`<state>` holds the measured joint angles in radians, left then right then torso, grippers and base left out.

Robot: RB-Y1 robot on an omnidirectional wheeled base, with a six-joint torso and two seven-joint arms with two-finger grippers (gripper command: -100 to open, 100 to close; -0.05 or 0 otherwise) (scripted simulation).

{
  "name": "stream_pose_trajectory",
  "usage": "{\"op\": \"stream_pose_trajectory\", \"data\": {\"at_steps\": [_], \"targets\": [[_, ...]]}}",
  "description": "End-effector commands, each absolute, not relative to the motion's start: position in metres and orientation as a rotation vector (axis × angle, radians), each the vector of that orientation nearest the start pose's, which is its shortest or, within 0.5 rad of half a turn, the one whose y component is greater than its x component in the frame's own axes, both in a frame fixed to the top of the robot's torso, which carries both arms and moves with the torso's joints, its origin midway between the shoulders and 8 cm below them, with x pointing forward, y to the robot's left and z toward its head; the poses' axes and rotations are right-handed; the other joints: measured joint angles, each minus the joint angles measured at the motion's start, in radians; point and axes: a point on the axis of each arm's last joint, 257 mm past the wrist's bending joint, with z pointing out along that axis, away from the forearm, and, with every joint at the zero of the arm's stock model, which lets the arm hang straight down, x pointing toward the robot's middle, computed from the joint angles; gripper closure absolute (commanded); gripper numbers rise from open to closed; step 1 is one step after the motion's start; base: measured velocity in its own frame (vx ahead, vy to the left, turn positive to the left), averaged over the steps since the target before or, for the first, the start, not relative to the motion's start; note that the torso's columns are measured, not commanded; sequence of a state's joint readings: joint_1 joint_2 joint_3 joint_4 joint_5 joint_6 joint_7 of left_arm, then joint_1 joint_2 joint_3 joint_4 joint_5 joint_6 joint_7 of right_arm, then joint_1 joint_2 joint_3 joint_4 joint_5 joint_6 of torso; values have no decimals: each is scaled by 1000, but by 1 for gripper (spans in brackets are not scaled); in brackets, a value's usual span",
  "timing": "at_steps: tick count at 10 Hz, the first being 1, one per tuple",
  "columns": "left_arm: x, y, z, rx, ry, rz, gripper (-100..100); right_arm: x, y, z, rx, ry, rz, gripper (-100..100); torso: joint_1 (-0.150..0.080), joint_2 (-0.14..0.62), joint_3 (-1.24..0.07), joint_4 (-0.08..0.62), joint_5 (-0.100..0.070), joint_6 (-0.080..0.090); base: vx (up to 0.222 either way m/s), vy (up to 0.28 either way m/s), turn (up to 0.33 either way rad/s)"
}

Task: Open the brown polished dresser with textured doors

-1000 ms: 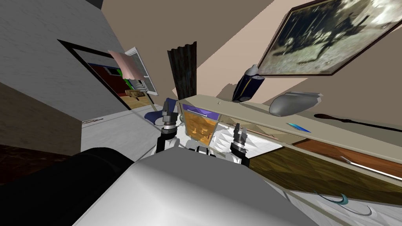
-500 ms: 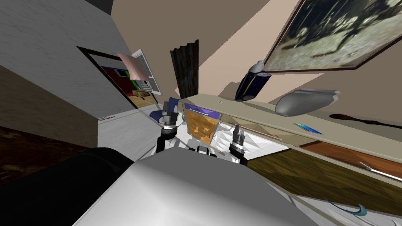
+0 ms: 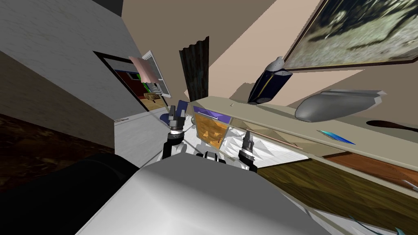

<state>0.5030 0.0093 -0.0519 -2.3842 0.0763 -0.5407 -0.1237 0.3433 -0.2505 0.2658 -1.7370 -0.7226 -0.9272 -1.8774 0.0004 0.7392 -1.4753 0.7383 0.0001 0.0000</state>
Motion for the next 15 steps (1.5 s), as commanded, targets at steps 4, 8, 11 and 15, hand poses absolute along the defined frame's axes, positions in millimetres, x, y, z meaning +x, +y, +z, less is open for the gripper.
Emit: {"op": "stream_pose_trajectory", "data": {"at_steps": [4,8,11,15], "targets": [[314,267,75,-552,501,-1316,0,390,-313,-122,-1011,804,-2211,-100,-1,-4,-2,-1,0,0,2,-7,-4],[314,267,75,-552,501,-1316,0,388,-313,-124,-1011,805,-2212,100,0,0,0,0,0,0,18,-5,-2],[314,267,75,-552,501,-1316,0,384,-312,-129,-1007,804,-2216,100,-5,-5,-3,-3,-3,1,-37,21,28],[314,267,75,-552,501,-1316,0,376,-310,-125,-925,844,-2135,-100,-1,-1,-1,0,0,0,2,-26,39]]}}
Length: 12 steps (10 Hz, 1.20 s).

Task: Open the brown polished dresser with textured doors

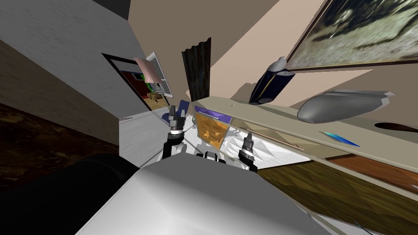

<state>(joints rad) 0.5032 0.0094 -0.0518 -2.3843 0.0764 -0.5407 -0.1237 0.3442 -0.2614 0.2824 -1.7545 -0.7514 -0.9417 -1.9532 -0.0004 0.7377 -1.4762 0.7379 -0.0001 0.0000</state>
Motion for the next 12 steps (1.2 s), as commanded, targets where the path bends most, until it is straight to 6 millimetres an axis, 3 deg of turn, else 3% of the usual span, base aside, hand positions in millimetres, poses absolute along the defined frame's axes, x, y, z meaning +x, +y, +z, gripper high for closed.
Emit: {"op": "stream_pose_trajectory", "data": {"at_steps": [1,12], "targets": [[314,267,75,-552,501,-1316,0,375,-310,-124,-905,853,-2115,-100,0,1,0,0,0,0,1,-29,37],[314,267,75,-552,501,-1316,0,356,-305,-117,-699,948,-1879,-100,0,0,0,0,0,0,0,-29,41]]}}
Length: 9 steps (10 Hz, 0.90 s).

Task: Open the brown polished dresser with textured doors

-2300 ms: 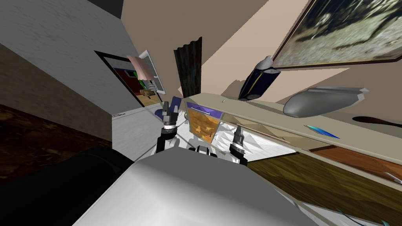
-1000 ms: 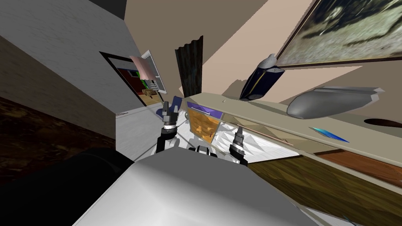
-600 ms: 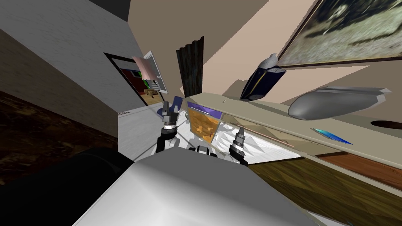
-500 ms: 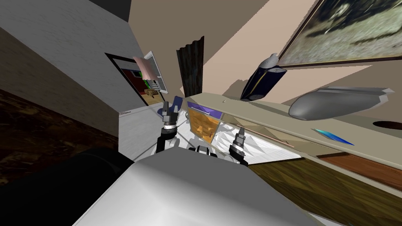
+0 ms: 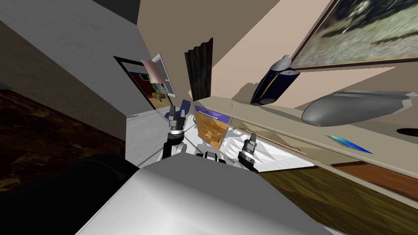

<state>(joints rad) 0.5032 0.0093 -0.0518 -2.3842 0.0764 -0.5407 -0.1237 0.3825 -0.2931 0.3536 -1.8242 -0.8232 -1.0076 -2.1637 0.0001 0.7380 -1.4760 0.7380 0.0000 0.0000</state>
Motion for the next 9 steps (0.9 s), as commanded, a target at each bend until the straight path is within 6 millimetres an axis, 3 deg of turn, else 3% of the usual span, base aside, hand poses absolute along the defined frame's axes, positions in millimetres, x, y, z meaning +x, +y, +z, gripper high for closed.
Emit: {"op": "stream_pose_trajectory", "data": {"at_steps": [1,9], "targets": [[314,267,75,-552,501,-1316,0,355,-305,-116,-686,954,-1863,-100,0,0,0,0,0,0,2,-30,45],[314,267,75,-552,501,-1316,0,341,-303,-113,-539,1015,-1684,-100,0,0,0,0,0,0,-2,-31,42]]}}
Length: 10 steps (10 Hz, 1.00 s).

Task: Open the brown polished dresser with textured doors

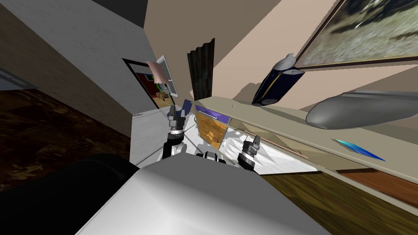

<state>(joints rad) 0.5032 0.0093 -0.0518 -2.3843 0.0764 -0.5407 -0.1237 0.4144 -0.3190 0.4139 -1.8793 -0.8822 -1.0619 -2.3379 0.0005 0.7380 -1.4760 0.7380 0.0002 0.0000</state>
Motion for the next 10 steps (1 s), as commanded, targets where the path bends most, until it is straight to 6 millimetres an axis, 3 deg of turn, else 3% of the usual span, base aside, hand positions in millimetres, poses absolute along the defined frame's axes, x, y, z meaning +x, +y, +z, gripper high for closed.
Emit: {"op": "stream_pose_trajectory", "data": {"at_steps": [1,10], "targets": [[314,267,75,-552,501,-1316,0,340,-303,-113,-522,1022,-1662,-100,0,0,0,0,0,0,-2,-31,37],[314,267,75,-552,501,-1316,0,325,-301,-115,-370,1084,-1463,-100,-1,0,0,0,0,0,-3,-32,44]]}}
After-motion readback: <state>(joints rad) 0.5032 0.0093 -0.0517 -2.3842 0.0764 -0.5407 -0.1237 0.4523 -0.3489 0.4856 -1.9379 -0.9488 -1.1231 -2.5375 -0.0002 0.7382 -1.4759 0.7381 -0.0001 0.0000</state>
